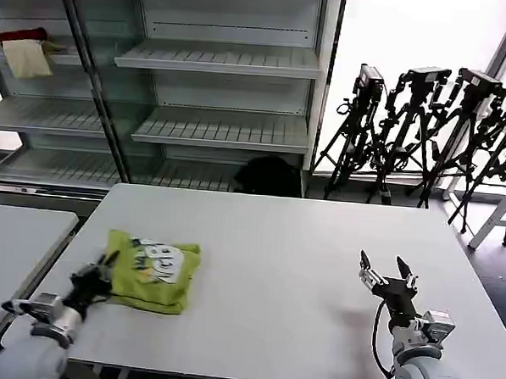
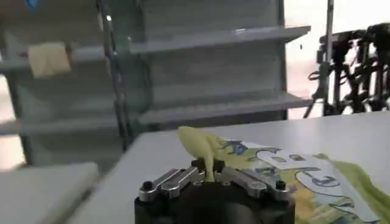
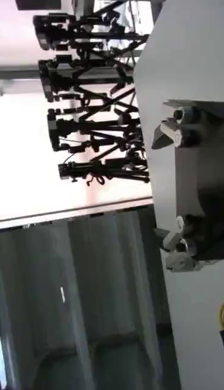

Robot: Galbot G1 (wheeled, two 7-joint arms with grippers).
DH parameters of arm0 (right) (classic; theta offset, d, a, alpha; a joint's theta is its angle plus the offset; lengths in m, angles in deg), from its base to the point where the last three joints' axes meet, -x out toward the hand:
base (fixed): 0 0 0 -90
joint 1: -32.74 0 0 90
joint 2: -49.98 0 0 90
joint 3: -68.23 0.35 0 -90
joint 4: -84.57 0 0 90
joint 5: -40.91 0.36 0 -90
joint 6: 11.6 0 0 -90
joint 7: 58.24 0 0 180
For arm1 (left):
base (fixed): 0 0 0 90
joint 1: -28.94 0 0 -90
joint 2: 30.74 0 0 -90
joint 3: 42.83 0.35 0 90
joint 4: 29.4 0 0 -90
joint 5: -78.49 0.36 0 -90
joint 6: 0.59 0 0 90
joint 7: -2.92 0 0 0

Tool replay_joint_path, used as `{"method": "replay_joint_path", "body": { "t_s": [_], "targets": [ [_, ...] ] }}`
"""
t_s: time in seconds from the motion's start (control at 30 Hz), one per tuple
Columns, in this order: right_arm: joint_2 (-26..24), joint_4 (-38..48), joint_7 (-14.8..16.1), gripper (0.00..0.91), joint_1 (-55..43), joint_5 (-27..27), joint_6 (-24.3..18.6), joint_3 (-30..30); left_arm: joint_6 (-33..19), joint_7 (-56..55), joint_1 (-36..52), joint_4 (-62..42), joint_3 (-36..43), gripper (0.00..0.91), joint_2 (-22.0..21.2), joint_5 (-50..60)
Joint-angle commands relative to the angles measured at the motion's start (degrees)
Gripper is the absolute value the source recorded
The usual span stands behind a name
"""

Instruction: Fold and organize the clothes.

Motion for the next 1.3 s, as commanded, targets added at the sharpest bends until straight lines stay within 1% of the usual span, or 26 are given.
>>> {"method": "replay_joint_path", "body": {
  "t_s": [0.03, 0.13, 0.2, 0.3, 0.4, 0.43, 0.5, 0.53, 0.57, 0.63, 0.77, 0.83, 0.87, 1.03, 1.1, 1.13, 1.2, 1.23, 1.27, 1.3],
  "targets": [
    [-0.4, 0.3, 0.1, 0.907, 0.1, 0.9, 0.0, 1.1, -3.9, 7.7, 4.0, -2.9, -14.8, 0.0, 17.4, 11.4],
    [-0.4, 0.4, 0.1, 0.907, 0.2, 0.9, -0.2, 1.2, -1.7, 8.3, 4.2, -0.6, -14.2, 0.0, 20.2, 11.9],
    [-0.4, 0.5, 0.1, 0.907, 0.3, 0.9, -0.4, 1.2, 0.2, 8.7, 4.4, 1.0, -13.3, 0.01, 21.0, 12.5],
    [-0.4, 0.7, 0.2, 0.907, 0.7, 1.1, -0.9, 1.4, 2.0, 8.9, 4.7, 4.4, -11.3, 0.01, 20.4, 15.1],
    [-0.6, 1.4, 0.4, 0.907, 1.1, 1.5, -1.6, 2.0, 1.9, 9.0, 2.3, 8.4, -7.7, 0.01, 17.5, 19.9],
    [-0.6, 1.7, 0.4, 0.907, 1.2, 1.5, -1.8, 2.2, 1.6, 9.1, 0.6, 9.9, -4.5, 0.01, 15.7, 22.6],
    [-0.8, 2.3, 0.4, 0.907, 1.7, 2.1, -2.3, 2.8, 0.7, 8.4, -1.4, 11.1, -0.6, 0.01, 13.4, 25.1],
    [-0.9, 2.5, 0.4, 0.907, 1.9, 2.4, -2.5, 3.0, -0.3, 8.4, -3.0, 11.0, 4.1, 0.01, 10.8, 26.6],
    [-1.0, 2.7, 0.4, 0.907, 2.2, 2.6, -2.7, 3.2, -0.9, 7.7, -3.5, 10.3, 6.8, 0.02, 9.3, 29.5],
    [-1.3, 3.1, 0.4, 0.907, 2.5, 3.1, -2.9, 3.5, -1.3, 7.0, -3.7, 9.3, 13.1, 0.01, 6.1, 34.0],
    [-1.2, 2.9, 0.3, 0.907, 2.7, 3.5, -2.8, 4.2, -0.5, 4.9, -2.0, 7.5, 22.5, 0.02, 0.6, 36.9],
    [-1.2, 2.7, 0.3, 0.907, 2.9, 3.5, -2.8, 4.2, 0.5, 4.2, -0.2, 7.3, 24.9, 0.02, -1.4, 35.0],
    [-1.2, 2.5, 0.3, 0.907, 3.0, 3.4, -2.8, 4.1, 1.7, 2.8, 0.7, 7.6, 26.0, 0.02, -1.9, 31.8],
    [-0.7, 2.1, 0.1, 0.907, 3.1, 3.0, -2.6, 3.6, 8.3, -4.1, 6.2, 10.1, 30.0, 0.02, -2.9, 19.4],
    [-0.5, 1.9, 0.1, 0.907, 3.1, 2.6, -2.5, 3.4, 11.8, -7.8, 8.4, 10.9, 31.9, 0.02, -3.4, 12.0],
    [-0.3, 1.8, 0.0, 0.907, 2.9, 2.4, -2.2, 3.2, 12.1, -8.6, 8.9, 10.8, 32.5, 0.03, -3.5, 10.8],
    [-0.2, 1.3, -0.1, 0.907, 2.8, 2.1, -1.8, 3.0, 15.0, -11.9, 10.6, 10.5, 34.9, 0.02, -4.6, 6.4],
    [-0.1, 1.1, -0.1, 0.907, 2.8, 1.9, -1.6, 2.9, 15.4, -12.6, 10.7, 10.2, 35.7, 0.282, -4.7, 5.7],
    [0.0, 0.9, -0.1, 0.907, 2.8, 1.7, -1.5, 2.8, 15.7, -13.5, 11.7, 9.4, 36.8, 0.635, -5.3, 5.4],
    [0.0, 0.7, -0.1, 0.907, 2.8, 1.7, -1.3, 2.7, 16.1, -13.7, 12.1, 9.0, 37.4, 0.907, -6.0, 5.4]
  ]
}}
